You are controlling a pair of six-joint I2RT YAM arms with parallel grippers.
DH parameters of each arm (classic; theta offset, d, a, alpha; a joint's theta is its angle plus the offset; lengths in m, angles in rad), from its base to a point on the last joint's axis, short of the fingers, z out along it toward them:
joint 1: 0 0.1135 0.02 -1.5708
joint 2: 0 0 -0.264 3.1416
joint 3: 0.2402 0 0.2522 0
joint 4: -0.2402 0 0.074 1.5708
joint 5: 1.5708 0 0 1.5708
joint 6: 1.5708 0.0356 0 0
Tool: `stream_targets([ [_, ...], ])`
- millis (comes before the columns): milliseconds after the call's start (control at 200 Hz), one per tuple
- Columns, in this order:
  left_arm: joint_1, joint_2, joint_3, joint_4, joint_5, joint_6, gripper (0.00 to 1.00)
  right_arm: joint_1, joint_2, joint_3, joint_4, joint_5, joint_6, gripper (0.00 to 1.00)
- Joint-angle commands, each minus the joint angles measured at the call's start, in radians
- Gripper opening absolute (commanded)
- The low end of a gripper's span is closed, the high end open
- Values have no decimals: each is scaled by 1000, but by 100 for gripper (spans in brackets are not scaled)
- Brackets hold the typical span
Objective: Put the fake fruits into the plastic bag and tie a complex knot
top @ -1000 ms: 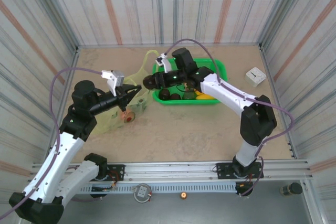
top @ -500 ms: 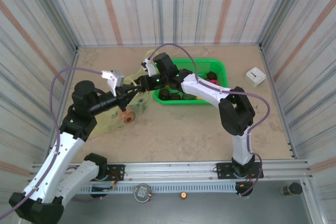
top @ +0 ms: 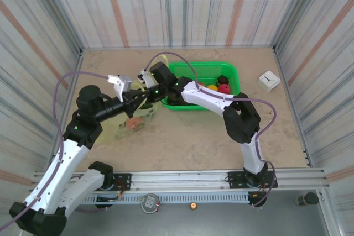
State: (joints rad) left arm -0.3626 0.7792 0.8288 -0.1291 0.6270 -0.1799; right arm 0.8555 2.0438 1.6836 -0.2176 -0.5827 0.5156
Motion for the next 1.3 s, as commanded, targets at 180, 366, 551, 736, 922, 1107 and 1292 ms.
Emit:
stream_targets([
  [180,-4,-17,-7,2,4,22,0,-58,-124,-72,-19,10,-34,48],
  [366,-5,-15,-5,1,1,22,0,-103,-224,-131,-4,23,-45,41],
  [551,-4,-15,-7,-2,-10,20,0,-161,-326,-196,-31,-3,-62,41],
  [736,-4,-11,-7,-2,-18,16,0,-225,-436,-282,-46,18,-74,41],
  [922,-6,-8,-8,0,-16,16,0,-346,-477,-347,-141,83,-67,40],
  [1107,-6,-4,-9,1,-11,16,0,-352,-352,-240,-427,265,-135,45],
  [1292,-8,1,-10,1,-10,16,0,-330,-241,-156,-569,342,-148,49],
])
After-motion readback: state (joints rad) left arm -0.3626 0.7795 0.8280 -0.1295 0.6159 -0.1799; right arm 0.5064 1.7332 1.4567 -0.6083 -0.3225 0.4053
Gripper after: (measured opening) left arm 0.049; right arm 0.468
